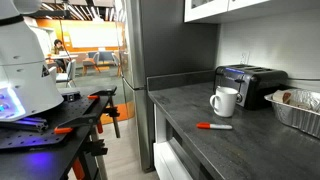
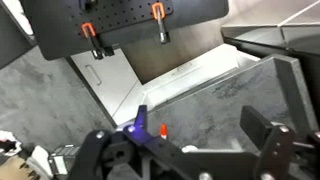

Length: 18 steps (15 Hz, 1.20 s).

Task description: Put the marker inside the mug cup

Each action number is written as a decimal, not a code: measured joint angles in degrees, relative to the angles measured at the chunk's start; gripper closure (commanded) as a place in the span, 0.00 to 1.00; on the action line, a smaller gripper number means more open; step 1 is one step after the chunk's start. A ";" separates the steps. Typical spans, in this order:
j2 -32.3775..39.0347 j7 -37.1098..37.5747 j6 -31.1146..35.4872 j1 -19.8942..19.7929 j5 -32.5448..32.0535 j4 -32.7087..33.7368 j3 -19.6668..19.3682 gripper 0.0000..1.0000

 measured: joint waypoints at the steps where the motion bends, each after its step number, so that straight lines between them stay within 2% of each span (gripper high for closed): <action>1: 0.00 0.00 0.00 0.00 0.00 0.00 0.00 0.00; 7: 0.03 0.00 0.22 -0.21 -0.31 -0.06 0.02 0.00; 9: 0.42 0.01 2.99 -0.93 -1.32 -0.86 0.07 0.00; 11: 1.97 -0.05 9.82 -2.40 -2.03 -3.46 0.07 0.00; 13: 5.71 -0.36 19.46 -3.88 -2.10 -6.83 -0.09 0.00; 16: 14.65 -1.51 36.20 -5.42 -2.54 -10.23 -1.29 0.00; 18: 22.72 -1.47 45.73 -7.67 -5.24 -10.38 -2.00 0.00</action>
